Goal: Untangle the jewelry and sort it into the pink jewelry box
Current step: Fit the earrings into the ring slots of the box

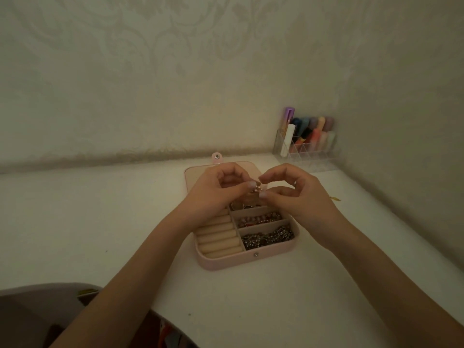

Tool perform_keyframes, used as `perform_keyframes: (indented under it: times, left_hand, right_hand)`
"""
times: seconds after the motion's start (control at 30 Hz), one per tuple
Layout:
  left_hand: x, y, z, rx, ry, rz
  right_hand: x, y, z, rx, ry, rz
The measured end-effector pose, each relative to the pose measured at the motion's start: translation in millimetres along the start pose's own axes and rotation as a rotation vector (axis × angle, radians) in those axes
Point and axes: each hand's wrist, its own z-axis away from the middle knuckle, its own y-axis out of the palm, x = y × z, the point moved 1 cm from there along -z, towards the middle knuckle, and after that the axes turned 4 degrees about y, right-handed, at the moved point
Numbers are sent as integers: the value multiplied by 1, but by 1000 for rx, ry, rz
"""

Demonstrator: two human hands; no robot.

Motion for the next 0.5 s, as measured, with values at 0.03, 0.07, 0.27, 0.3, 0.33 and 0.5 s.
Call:
perform_keyframes:
  times: [0.03,0.07,0.27,0.3,0.33,0.5]
  left_hand:
    - [0,0,0,6,-14,18]
    - [0,0,1,11,-27,26]
    - [-3,-4,2,-3,-64,39]
    - [-3,-5,2,-9,-70,29]
    - [-2,-6,2,-17,-75,18]
    - [2,-13,0,-72,-53,-168]
  right_hand:
    - [0,0,0,-23,-23,28]
    - [1,0,0,-39,-51,48]
    - [0,-2,-2,-88,-125,52]
    - [-1,-3,-2,-97,-139,63]
    - [-1,-3,-1,-107,-156,80]
    - [0,0,0,-110,-195,149]
